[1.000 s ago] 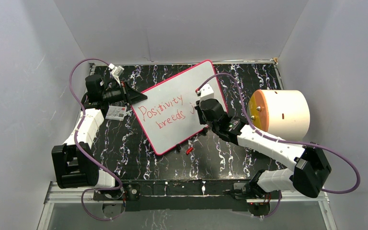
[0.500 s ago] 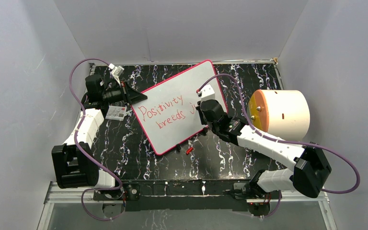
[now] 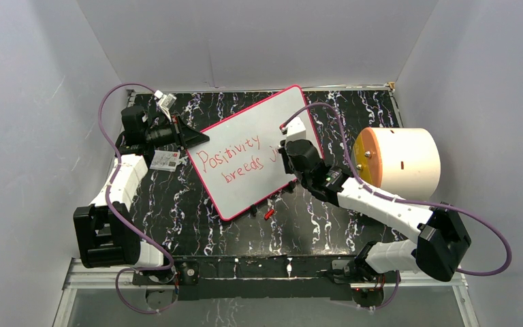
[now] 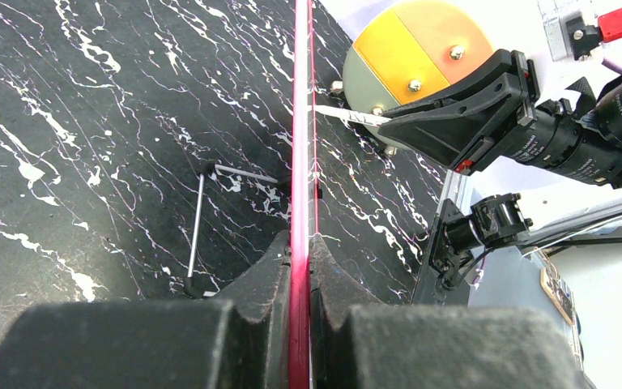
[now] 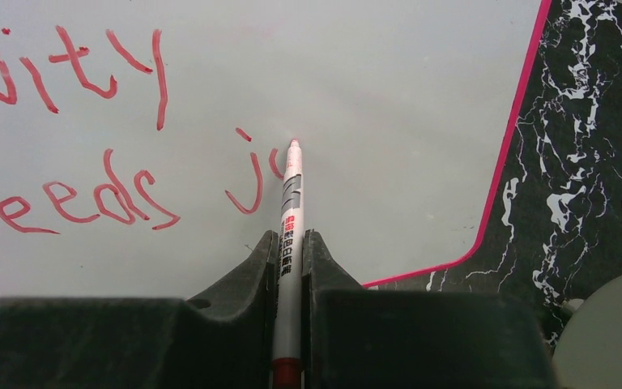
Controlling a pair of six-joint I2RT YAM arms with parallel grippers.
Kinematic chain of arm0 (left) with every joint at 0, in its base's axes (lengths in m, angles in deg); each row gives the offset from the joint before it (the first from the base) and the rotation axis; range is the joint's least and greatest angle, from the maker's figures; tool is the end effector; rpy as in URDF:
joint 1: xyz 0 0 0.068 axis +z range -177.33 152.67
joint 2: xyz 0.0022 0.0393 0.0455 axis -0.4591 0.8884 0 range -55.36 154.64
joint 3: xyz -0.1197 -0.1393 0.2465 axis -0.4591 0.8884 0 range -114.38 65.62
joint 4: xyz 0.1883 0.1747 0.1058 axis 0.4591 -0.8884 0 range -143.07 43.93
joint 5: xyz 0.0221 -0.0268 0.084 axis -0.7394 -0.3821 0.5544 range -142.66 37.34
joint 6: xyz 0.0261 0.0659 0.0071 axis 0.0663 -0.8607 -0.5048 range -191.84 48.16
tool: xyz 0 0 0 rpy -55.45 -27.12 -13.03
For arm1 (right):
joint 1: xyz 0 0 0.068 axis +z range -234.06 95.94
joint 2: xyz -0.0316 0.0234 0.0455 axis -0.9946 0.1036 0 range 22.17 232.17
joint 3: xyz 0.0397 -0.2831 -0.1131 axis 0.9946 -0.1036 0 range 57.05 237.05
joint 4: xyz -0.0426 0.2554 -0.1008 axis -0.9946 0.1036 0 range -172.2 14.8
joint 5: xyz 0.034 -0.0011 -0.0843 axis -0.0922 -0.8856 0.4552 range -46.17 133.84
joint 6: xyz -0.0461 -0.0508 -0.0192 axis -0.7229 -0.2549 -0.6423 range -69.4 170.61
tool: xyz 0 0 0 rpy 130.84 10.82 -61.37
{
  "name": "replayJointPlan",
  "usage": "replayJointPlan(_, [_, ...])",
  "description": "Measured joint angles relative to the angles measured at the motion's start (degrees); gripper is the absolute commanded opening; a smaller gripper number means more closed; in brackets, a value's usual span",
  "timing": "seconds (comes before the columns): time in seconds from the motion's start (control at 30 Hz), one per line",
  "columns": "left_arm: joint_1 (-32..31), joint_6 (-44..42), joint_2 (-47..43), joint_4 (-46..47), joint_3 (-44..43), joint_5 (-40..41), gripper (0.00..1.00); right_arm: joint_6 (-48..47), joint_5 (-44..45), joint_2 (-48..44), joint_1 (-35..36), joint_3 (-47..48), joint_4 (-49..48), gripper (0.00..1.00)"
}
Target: Write a sentence on the whiteboard
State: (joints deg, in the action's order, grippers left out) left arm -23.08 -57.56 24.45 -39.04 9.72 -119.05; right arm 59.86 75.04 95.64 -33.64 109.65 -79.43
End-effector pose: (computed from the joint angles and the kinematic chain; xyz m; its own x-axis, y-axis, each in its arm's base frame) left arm 0.3275 -0.0296 0.3286 -0.4889 -0.1353 -0.8618 0.7472 0.4448 -0.4938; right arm 0.2242 0.2234 0.3136 -0.3094 -0.1585 -0.9376 -0.3109 0.9487 -0.0578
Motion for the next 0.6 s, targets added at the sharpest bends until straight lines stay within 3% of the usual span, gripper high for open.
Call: replayJointPlan(0.6, [0.0,-0.1,0.0,0.0,0.0,0.0,0.00,-0.4,-3.3,-0.3,-0.1,0.0,0.3,0.00])
